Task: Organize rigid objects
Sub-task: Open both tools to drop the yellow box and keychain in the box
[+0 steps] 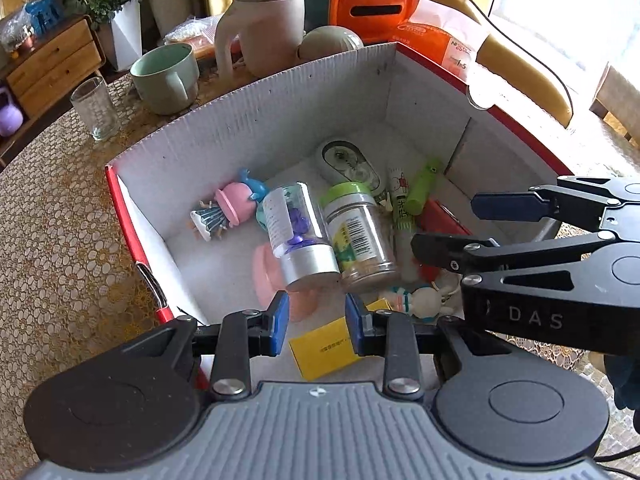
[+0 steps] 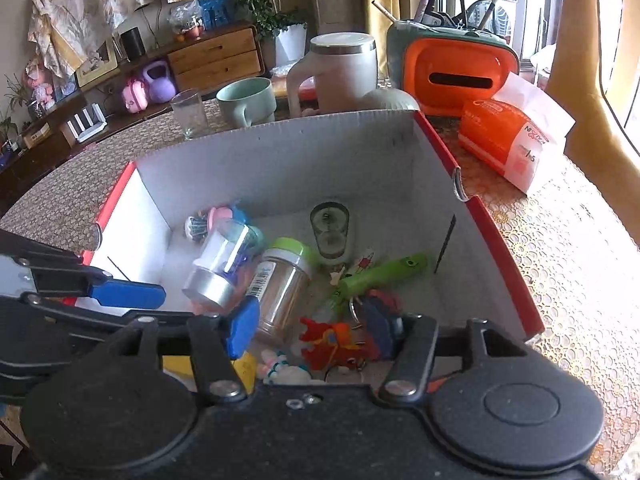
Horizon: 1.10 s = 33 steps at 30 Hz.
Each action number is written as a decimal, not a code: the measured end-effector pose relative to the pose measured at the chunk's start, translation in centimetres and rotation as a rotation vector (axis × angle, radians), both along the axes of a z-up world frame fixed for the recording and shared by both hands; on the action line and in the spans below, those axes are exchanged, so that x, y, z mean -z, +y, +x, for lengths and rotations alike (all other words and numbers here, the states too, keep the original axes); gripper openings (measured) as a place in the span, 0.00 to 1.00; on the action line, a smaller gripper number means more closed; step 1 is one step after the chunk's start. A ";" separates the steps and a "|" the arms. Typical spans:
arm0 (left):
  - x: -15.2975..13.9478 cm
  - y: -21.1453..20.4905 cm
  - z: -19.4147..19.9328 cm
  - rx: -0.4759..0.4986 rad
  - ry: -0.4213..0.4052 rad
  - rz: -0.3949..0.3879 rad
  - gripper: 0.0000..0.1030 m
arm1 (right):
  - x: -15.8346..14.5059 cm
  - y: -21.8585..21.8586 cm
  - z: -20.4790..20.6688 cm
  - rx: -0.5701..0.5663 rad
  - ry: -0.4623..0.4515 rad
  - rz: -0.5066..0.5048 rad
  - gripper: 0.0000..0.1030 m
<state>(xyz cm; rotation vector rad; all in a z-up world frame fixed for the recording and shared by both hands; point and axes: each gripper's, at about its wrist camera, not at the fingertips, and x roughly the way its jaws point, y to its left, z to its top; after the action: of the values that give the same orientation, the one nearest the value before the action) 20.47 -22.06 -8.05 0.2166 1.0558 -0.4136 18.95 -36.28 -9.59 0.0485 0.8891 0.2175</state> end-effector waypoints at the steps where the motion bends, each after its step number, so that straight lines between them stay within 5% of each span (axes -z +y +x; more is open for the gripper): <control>1: 0.0 0.0 0.0 -0.002 0.000 -0.004 0.29 | -0.1 -0.1 0.0 0.002 -0.002 0.006 0.59; 22: -5.2 3.8 -5.0 -0.040 -0.138 -0.150 0.29 | -5.4 0.9 -5.9 -0.045 -0.154 0.036 0.72; 33: -6.6 5.2 -8.4 -0.044 -0.229 -0.154 0.29 | -6.6 1.6 -9.3 -0.055 -0.228 0.063 0.77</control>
<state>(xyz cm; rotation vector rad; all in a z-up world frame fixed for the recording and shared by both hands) 12.04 -16.83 -1.48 0.1001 0.7990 -0.4180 9.67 -34.64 -2.94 0.0562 0.6573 0.2963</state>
